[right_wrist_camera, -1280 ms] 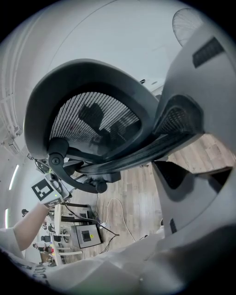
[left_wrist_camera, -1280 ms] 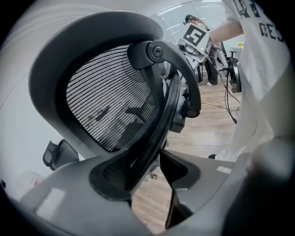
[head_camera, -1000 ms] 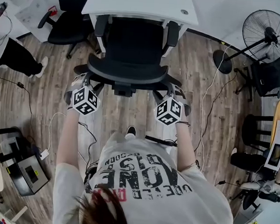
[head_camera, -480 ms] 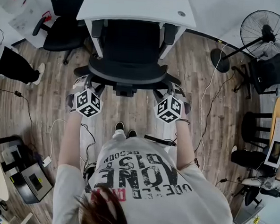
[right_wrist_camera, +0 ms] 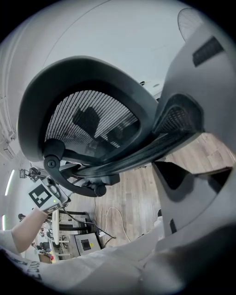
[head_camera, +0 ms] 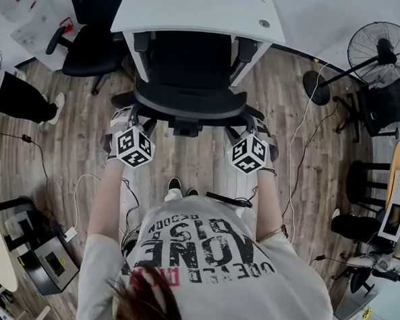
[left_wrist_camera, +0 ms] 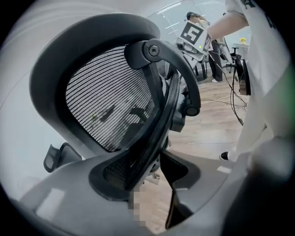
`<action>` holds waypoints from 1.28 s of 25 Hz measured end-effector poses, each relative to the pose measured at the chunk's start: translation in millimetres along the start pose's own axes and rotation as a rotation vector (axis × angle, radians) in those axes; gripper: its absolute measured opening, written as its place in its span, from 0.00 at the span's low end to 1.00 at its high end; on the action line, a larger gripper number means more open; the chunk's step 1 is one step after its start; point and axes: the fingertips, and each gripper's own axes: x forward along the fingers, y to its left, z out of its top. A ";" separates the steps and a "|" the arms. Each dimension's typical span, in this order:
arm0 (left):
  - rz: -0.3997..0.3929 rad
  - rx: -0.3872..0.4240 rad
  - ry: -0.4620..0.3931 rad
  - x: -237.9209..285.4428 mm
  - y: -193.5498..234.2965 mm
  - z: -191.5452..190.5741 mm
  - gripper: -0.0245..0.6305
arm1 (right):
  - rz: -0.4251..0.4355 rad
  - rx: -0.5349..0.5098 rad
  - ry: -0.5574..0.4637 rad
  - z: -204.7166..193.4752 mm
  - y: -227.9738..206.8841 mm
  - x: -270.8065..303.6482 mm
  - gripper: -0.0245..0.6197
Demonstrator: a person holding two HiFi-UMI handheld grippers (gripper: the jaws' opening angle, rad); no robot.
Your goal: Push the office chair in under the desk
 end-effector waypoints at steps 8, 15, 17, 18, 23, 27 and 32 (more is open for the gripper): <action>0.004 0.017 -0.021 12.6 17.0 -0.8 0.36 | -0.012 0.009 0.013 4.7 -15.3 14.8 0.34; 0.007 0.029 -0.032 22.1 30.7 -0.1 0.36 | -0.023 0.008 0.003 8.2 -28.4 24.5 0.34; 0.009 0.031 -0.033 25.4 34.7 0.6 0.36 | -0.028 0.009 0.003 8.6 -32.6 27.6 0.34; 0.010 0.031 -0.032 27.2 36.5 1.0 0.36 | -0.030 0.009 0.003 8.5 -34.5 29.3 0.34; 0.006 0.021 -0.022 34.3 43.5 1.8 0.36 | -0.024 0.002 0.000 9.2 -42.6 35.4 0.34; 0.009 0.022 -0.023 38.1 48.3 5.3 0.36 | -0.020 -0.007 -0.002 7.8 -50.3 38.9 0.34; 0.023 0.019 -0.018 42.1 45.4 9.6 0.36 | -0.008 -0.015 -0.003 1.8 -55.5 41.6 0.34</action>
